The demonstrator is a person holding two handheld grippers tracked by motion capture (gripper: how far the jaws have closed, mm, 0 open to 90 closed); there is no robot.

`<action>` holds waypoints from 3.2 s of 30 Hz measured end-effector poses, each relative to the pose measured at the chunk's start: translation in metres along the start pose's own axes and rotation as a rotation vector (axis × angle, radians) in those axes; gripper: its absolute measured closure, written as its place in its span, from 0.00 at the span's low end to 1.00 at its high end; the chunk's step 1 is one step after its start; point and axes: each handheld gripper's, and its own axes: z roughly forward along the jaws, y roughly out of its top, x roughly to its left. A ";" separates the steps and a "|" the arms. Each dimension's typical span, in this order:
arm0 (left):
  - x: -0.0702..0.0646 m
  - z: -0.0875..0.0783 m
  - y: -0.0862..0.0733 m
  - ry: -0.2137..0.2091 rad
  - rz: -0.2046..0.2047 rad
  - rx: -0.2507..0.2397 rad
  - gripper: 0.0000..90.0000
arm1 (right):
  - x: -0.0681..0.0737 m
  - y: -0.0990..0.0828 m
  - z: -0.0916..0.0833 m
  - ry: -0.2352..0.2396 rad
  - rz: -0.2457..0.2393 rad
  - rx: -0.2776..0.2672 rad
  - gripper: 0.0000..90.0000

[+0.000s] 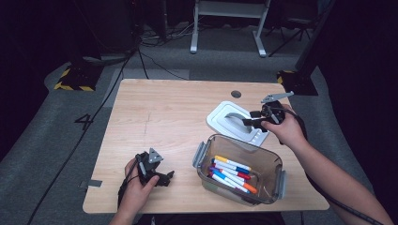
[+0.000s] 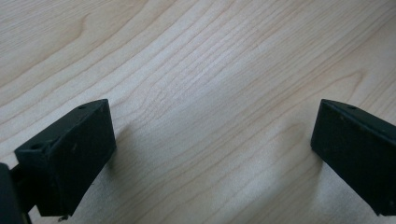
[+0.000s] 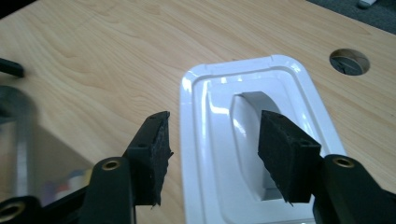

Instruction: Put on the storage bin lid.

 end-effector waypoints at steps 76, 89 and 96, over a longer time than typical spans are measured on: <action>0.001 0.000 0.000 0.000 0.001 0.003 0.00 | 0.067 0.006 -0.110 0.118 -0.204 -0.057 0.75; 0.001 0.000 0.000 -0.001 0.001 0.001 0.00 | 0.102 -0.023 -0.110 0.175 -0.218 -0.019 0.75; 0.001 0.000 0.000 -0.001 0.001 0.003 0.00 | 0.112 -0.044 -0.098 0.185 -0.215 0.012 0.75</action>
